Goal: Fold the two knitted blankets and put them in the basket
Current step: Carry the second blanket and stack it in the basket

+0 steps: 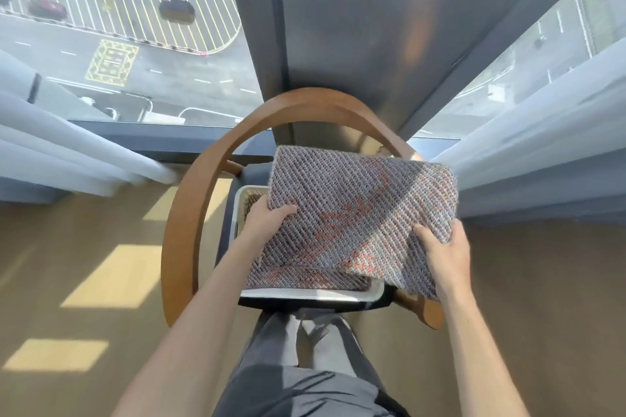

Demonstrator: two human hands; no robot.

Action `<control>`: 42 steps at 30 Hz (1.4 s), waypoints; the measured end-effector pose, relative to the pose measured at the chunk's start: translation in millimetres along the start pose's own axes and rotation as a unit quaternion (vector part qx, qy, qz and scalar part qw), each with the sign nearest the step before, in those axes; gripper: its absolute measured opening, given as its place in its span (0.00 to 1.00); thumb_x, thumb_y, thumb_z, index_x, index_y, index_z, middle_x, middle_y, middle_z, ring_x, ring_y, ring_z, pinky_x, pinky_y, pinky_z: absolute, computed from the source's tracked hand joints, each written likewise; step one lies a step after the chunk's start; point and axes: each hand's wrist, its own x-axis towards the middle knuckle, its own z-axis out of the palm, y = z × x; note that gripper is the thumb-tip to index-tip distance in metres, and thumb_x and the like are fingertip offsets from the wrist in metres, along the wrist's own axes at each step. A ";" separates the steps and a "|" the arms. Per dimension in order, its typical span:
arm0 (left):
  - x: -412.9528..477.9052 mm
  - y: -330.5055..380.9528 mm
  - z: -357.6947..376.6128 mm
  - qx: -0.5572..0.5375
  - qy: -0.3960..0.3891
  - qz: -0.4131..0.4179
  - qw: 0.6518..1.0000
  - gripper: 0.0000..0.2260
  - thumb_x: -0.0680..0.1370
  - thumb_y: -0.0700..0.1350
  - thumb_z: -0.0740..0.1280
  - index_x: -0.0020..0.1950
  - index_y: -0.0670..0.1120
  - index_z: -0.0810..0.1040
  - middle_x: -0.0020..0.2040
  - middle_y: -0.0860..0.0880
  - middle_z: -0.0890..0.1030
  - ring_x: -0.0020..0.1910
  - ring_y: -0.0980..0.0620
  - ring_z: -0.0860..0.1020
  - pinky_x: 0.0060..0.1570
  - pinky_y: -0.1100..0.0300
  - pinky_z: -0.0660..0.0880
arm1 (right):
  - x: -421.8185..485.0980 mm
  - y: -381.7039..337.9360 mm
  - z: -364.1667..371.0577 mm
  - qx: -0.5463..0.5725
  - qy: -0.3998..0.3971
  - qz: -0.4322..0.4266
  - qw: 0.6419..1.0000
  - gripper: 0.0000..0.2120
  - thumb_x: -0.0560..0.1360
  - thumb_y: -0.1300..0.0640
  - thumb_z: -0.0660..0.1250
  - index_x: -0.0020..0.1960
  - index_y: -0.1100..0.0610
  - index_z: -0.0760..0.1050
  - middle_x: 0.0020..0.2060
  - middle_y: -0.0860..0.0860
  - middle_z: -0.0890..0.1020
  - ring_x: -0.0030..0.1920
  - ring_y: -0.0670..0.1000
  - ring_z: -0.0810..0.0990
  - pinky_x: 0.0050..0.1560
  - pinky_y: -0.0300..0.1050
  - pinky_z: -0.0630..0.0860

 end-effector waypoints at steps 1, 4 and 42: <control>8.3 -12.4 -4.1 0.001 0.003 -0.013 1.000 0.23 0.74 0.49 0.68 0.67 0.46 0.69 0.60 0.47 0.76 0.55 0.48 0.76 0.57 0.49 0.73 | 1.8 8.9 11.3 -0.011 -0.015 0.005 1.000 0.20 0.70 0.56 0.71 0.61 0.49 0.73 0.52 0.42 0.80 0.53 0.46 0.78 0.56 0.46 0.72; 27.9 -54.1 -18.1 -0.013 0.021 -0.043 0.999 0.19 0.75 0.47 0.67 0.64 0.47 0.68 0.59 0.47 0.76 0.52 0.50 0.77 0.51 0.52 0.74 | 6.7 37.7 46.6 -0.037 -0.062 0.018 0.997 0.17 0.70 0.57 0.71 0.57 0.47 0.72 0.47 0.36 0.79 0.50 0.44 0.78 0.53 0.45 0.70; 127.1 -150.6 18.2 0.594 0.110 0.285 0.744 0.30 0.79 0.54 0.49 0.78 0.43 0.50 0.78 0.42 0.49 0.77 0.45 0.46 0.75 0.46 0.44 | 65.6 154.0 186.8 -0.518 -0.169 -0.307 0.781 0.29 0.79 0.50 0.51 0.75 0.65 0.53 0.75 0.63 0.55 0.75 0.60 0.52 0.73 0.60 0.55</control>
